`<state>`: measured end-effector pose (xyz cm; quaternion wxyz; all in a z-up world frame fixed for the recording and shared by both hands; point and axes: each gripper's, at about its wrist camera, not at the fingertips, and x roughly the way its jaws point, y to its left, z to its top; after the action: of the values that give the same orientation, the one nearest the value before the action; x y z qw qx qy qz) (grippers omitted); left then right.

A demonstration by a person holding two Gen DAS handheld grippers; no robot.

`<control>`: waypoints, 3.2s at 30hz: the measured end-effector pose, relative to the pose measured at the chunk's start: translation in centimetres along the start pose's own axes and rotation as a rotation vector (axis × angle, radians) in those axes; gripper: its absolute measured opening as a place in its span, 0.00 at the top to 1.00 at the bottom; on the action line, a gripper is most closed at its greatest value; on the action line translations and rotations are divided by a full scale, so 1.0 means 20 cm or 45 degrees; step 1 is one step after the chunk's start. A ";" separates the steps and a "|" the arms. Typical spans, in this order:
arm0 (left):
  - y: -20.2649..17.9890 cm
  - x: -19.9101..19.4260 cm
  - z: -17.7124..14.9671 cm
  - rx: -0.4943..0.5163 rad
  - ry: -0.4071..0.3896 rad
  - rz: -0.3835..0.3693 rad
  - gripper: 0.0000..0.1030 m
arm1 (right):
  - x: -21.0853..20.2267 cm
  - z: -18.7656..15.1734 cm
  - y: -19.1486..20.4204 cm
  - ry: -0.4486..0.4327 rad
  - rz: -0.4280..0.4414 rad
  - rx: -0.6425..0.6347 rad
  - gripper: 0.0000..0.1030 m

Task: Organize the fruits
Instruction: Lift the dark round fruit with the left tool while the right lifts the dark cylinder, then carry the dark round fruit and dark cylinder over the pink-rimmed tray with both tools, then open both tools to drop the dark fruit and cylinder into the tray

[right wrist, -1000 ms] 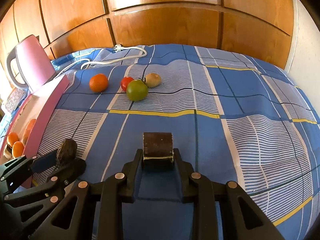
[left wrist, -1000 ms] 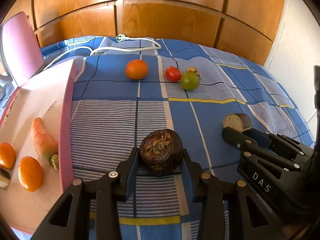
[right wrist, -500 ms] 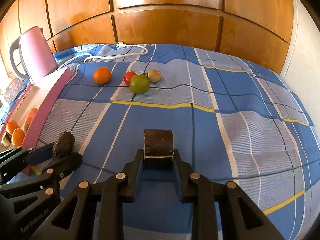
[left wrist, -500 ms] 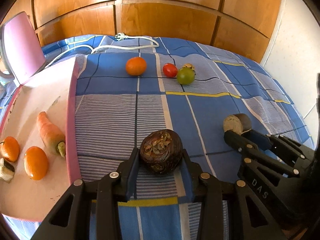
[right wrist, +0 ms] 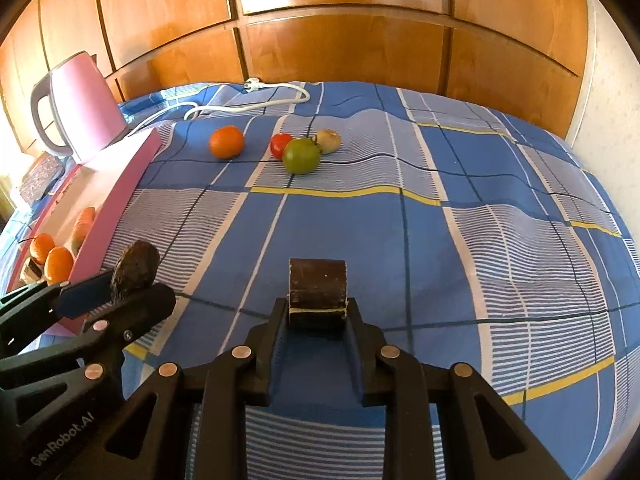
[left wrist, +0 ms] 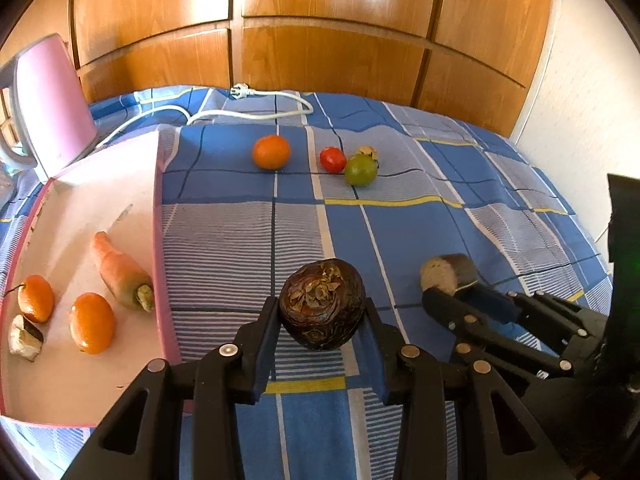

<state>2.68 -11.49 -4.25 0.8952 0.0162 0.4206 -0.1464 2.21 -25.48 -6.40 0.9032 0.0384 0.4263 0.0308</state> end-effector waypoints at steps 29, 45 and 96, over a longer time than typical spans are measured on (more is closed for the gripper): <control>0.04 -0.10 0.01 -0.039 -0.074 0.023 0.62 | -0.01 -0.01 0.09 -0.008 0.019 -0.032 0.75; 0.39 -0.23 0.07 -0.245 -0.149 0.155 0.62 | -0.06 0.17 0.35 -0.059 0.182 -0.146 0.74; 0.95 -0.37 0.09 -0.568 -0.272 0.431 0.51 | 0.15 0.53 0.98 -0.016 0.439 -0.306 0.70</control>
<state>4.82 8.34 0.84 0.9276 -0.1266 0.3370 0.1000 11.94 -6.09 -0.12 0.8853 0.0028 0.4011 0.2352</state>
